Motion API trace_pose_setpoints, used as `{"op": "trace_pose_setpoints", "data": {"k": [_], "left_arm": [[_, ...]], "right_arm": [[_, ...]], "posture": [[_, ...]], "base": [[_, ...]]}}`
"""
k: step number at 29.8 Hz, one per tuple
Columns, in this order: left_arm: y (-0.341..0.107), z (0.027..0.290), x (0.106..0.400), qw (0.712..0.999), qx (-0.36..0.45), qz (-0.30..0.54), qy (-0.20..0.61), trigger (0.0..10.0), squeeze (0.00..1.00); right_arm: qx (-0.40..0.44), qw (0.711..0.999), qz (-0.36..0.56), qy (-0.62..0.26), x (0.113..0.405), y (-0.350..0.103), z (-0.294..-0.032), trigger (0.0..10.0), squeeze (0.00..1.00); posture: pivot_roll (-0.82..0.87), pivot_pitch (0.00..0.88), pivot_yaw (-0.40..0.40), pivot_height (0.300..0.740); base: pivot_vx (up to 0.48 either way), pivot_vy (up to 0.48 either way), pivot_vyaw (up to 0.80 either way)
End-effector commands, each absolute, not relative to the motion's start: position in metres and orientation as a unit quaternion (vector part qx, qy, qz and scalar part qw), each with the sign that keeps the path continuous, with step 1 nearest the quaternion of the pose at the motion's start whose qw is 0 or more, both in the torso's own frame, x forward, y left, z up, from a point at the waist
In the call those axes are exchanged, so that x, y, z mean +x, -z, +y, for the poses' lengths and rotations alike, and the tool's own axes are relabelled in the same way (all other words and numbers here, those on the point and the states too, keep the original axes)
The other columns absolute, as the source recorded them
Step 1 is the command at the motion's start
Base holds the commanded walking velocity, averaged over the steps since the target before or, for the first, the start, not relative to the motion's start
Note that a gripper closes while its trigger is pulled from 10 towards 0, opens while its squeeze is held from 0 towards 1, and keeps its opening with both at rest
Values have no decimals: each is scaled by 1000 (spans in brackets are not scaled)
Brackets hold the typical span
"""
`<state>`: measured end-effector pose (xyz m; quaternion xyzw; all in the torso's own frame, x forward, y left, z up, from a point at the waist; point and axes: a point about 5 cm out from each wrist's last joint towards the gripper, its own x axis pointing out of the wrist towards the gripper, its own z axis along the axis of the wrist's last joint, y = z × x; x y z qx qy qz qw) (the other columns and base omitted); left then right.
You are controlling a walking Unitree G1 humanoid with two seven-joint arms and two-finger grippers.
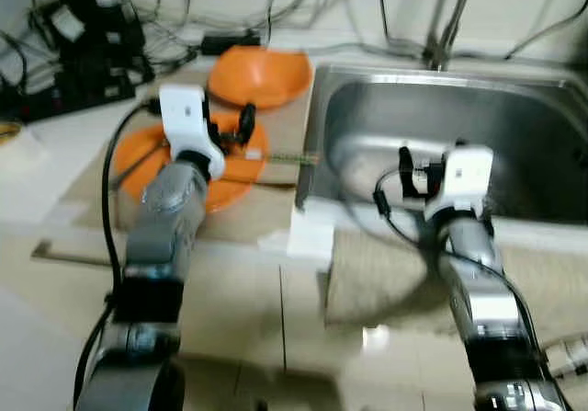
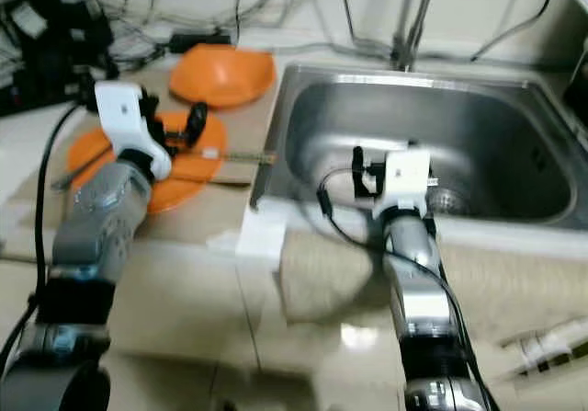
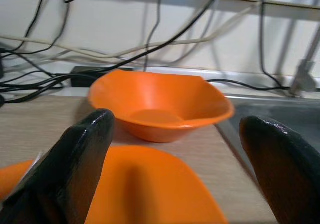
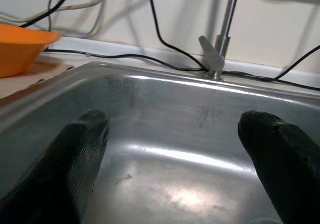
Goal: Kitchen organization
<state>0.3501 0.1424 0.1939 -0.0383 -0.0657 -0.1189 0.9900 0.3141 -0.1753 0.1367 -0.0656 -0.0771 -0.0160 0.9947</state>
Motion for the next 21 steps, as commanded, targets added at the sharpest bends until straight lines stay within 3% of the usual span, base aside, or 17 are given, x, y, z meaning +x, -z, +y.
{"op": "trace_pose_setpoints", "data": {"k": [1,7,21], "left_arm": [[-196,141,350,990,-28,-65,126,10000,0],[-195,139,350,990,-12,-61,128,10000,0],[-197,145,354,991,3,-54,121,10000,0]], "right_arm": [[-66,995,-73,19,313,-134,-177,10000,0],[-65,995,-70,17,312,-133,-175,10000,0],[-62,996,-66,14,311,-130,-173,10000,0]], "posture": [[-23,0,25,732],[-24,0,27,732],[-19,0,30,732]], "base": [[431,0,0],[426,0,0],[0,0,0]]}}
